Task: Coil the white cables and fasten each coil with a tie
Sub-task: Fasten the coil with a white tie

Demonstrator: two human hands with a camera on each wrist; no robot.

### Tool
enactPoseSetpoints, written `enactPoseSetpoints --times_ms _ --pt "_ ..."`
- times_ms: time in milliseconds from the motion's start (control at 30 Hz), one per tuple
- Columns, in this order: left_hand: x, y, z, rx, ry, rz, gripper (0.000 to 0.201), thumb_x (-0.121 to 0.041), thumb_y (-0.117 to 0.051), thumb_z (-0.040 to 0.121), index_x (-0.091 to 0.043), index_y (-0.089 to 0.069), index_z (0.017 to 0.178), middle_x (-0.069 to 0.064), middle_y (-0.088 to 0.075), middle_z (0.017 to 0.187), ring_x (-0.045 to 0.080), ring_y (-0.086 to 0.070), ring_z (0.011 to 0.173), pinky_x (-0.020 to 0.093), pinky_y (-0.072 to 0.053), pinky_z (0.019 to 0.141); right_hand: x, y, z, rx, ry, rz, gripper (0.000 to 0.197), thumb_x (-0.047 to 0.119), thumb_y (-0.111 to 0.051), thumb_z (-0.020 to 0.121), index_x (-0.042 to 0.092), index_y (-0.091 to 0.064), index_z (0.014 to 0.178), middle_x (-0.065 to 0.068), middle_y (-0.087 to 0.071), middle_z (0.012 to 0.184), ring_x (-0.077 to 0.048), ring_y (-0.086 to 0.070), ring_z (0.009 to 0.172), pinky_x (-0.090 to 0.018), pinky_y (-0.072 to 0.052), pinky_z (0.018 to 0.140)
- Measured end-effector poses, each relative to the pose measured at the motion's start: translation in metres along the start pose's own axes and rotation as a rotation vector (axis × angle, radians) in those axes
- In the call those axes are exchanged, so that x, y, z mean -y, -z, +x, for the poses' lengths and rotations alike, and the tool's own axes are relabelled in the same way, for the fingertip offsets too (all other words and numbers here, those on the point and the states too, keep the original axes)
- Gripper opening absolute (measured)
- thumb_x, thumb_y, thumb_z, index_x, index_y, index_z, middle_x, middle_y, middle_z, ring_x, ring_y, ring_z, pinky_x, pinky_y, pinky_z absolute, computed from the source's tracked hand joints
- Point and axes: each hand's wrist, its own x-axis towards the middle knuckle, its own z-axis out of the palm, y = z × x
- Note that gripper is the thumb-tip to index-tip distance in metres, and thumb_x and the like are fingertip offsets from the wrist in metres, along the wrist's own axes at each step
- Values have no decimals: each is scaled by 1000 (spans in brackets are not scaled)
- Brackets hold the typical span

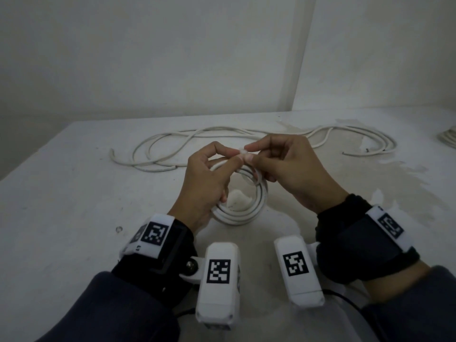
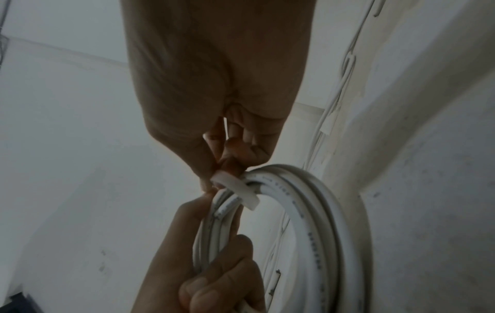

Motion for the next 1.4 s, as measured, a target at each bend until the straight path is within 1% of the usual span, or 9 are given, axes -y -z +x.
enactPoseSetpoints --times_ms 100,233,400,600,767,933,1200,1300,1400 --pt "0 1 0 21 10 -11 18 -16 -70 84 -11 -55 77 -1 -50 49 12 -27 34 19 -26 36 0 0 0 -18 5 39 5 -2 -71 80 -1 -69 84 7 -61 48 -1 -53 41 -9 -38 45" --pt "-3 2 0 58 24 -28 19 -10 -66 87 -12 -55 72 12 -46 59 13 -26 35 17 -25 35 0 1 0 -45 0 72 3 -5 -70 80 -3 -68 80 7 -62 47 0 -53 41 -9 -39 45" --pt "-5 3 -2 121 82 -105 33 -2 -59 90 -18 -52 61 3 -41 51 10 -22 34 15 -19 36 0 1 -1 -63 -18 72 8 -2 -71 79 1 -68 73 4 -62 48 -2 -51 39 -11 -37 42" --pt "-6 0 -2 119 151 -163 18 -7 -56 92 -12 -56 75 -1 -38 47 6 -24 31 13 -21 34 3 3 0 -96 -85 4 12 13 -77 77 3 -71 74 10 -61 50 2 -48 43 -7 -35 45" --pt "-5 -1 -4 177 178 -157 9 -8 -55 93 -6 -60 86 9 -42 59 5 -25 30 12 -24 32 0 5 1 -56 -257 -3 19 28 -73 82 16 -72 67 7 -58 60 -9 -48 63 -22 -36 56" --pt "-4 -2 -4 264 259 -202 21 -14 -53 93 0 -58 108 20 -46 103 3 -26 29 11 -25 30 -3 6 1 -140 -273 66 16 16 -72 80 10 -70 65 3 -55 60 -10 -47 62 -23 -35 58" --pt "-5 -4 -7 423 351 -120 18 -16 -49 97 -3 -60 98 26 -59 108 2 -26 32 12 -24 30 -5 15 5 -399 -305 231 13 8 -71 82 1 -69 72 -13 -61 75 -9 -52 56 -15 -45 51" --pt "-2 -5 -7 412 359 -82 19 -17 -48 98 -5 -61 93 24 -58 102 2 -27 33 11 -24 31 -2 13 4 -420 -314 300 11 7 -69 84 1 -69 74 -8 -67 68 -7 -62 52 -14 -46 49" --pt "2 -6 -5 345 363 -33 18 -19 -50 98 -7 -63 94 14 -55 81 3 -28 34 11 -24 32 1 13 3 -379 -285 400 12 4 -67 85 5 -69 73 -1 -68 63 -6 -63 54 -13 -36 42"
